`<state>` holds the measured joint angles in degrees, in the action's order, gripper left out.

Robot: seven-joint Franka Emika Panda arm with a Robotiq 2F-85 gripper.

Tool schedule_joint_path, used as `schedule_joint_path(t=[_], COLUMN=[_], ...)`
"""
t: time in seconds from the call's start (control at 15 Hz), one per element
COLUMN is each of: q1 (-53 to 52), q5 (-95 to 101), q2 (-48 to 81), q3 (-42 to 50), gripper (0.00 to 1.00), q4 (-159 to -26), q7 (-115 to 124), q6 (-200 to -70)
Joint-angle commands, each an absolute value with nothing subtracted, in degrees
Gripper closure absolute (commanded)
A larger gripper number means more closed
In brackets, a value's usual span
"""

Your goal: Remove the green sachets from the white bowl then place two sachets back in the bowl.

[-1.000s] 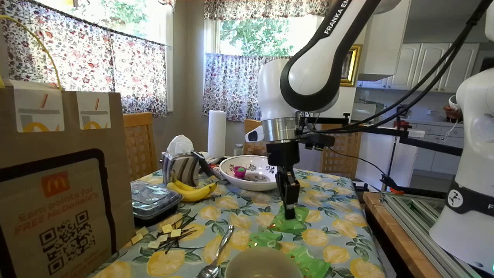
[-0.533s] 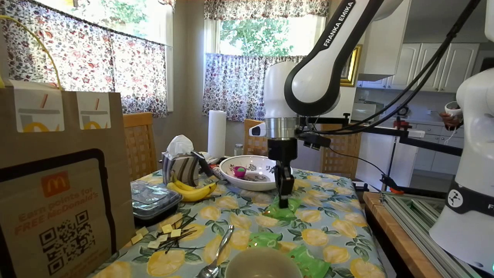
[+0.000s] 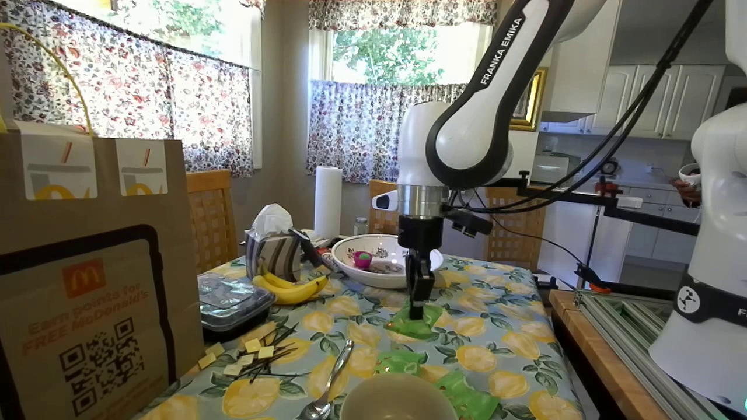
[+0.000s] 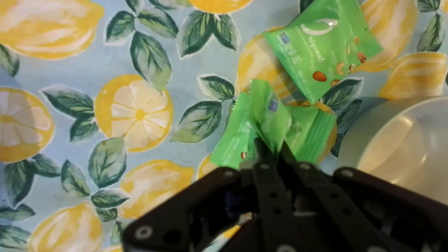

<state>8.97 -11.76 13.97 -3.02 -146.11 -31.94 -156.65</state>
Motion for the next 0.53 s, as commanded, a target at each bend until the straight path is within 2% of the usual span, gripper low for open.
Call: schedule_joint_path(t=[0.0, 0.47], q1=[12.07, 15.63], q5=[-15.24, -15.14], q2=[17.85, 21.82], q3=[-6.75, -10.93], gripper=[0.98, 0.98], q4=[-144.13, -142.06], q7=[-37.18, -39.08], q6=[-160.02, -160.79])
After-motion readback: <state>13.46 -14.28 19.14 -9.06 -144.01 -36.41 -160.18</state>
